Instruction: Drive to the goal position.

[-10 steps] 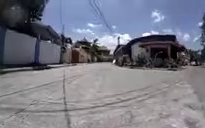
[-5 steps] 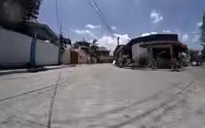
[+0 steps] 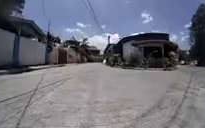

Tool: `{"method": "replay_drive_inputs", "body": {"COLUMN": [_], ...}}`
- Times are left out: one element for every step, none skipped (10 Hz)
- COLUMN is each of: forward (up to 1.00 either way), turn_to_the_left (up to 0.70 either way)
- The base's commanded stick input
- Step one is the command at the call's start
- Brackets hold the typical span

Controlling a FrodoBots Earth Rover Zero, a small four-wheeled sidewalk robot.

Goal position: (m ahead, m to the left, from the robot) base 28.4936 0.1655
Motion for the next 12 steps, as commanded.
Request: {"method": "replay_drive_inputs", "body": {"forward": [1.0, 1.0, 1.0, 1.0, 1.0, 1.0, 1.0, 1.0, 1.0, 1.0, 1.0, 1.0], "turn_to_the_left": [0.12, 0.12, 0.12, 0.1, 0.05, 0.0, -0.05, -0.11, -0.16, -0.22, -0.27, -0.06]}}
